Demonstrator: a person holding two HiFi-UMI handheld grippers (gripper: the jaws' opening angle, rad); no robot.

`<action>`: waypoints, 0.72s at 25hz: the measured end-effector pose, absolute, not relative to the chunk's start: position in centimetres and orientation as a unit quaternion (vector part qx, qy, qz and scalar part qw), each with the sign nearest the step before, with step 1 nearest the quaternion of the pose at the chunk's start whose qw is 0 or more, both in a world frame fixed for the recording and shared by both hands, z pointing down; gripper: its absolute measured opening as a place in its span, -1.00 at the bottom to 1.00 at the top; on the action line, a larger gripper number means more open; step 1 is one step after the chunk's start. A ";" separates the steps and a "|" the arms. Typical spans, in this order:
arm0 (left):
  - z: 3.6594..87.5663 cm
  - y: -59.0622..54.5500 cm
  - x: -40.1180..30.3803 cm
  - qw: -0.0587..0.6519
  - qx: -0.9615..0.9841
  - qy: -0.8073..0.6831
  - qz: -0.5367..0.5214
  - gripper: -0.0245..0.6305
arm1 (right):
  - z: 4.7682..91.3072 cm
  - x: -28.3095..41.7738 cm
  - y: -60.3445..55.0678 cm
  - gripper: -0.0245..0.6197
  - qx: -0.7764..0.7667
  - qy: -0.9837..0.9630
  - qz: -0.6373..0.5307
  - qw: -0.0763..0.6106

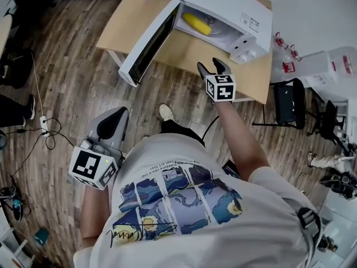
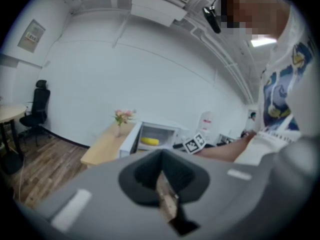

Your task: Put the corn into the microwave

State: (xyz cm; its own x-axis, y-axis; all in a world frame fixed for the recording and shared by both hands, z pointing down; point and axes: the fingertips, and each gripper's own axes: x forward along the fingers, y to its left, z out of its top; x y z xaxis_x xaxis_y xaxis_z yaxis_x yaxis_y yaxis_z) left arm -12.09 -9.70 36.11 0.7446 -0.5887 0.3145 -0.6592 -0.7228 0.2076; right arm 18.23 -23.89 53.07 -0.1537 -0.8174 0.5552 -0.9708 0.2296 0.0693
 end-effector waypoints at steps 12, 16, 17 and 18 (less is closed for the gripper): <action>37.3 -4.4 -14.5 0.160 0.928 -0.320 0.107 -0.90 | 49.1 12.0 -14.9 -0.44 0.571 -0.782 0.130 0.213; 37.9 -3.1 -15.2 0.165 0.927 -0.319 0.105 -0.90 | 47.9 9.7 -12.2 -0.57 0.551 -0.800 0.116 0.205; 38.0 -2.8 -15.3 0.166 0.927 -0.319 0.104 -0.90 | 47.7 9.2 -11.7 -0.62 0.547 -0.803 0.113 0.206; 38.1 -2.6 -15.4 0.167 0.927 -0.319 0.103 -0.90 | 47.5 8.8 -11.1 -0.66 0.543 -0.806 0.111 0.206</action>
State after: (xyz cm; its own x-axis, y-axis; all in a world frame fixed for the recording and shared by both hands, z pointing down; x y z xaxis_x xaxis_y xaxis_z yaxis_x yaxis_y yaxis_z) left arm -15.42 -2.57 38.11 0.7758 -0.5564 0.2978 -0.6254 -0.7409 0.2448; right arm 8.80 -11.11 47.53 -0.3247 -0.8306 0.4525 -0.9217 0.3852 0.0456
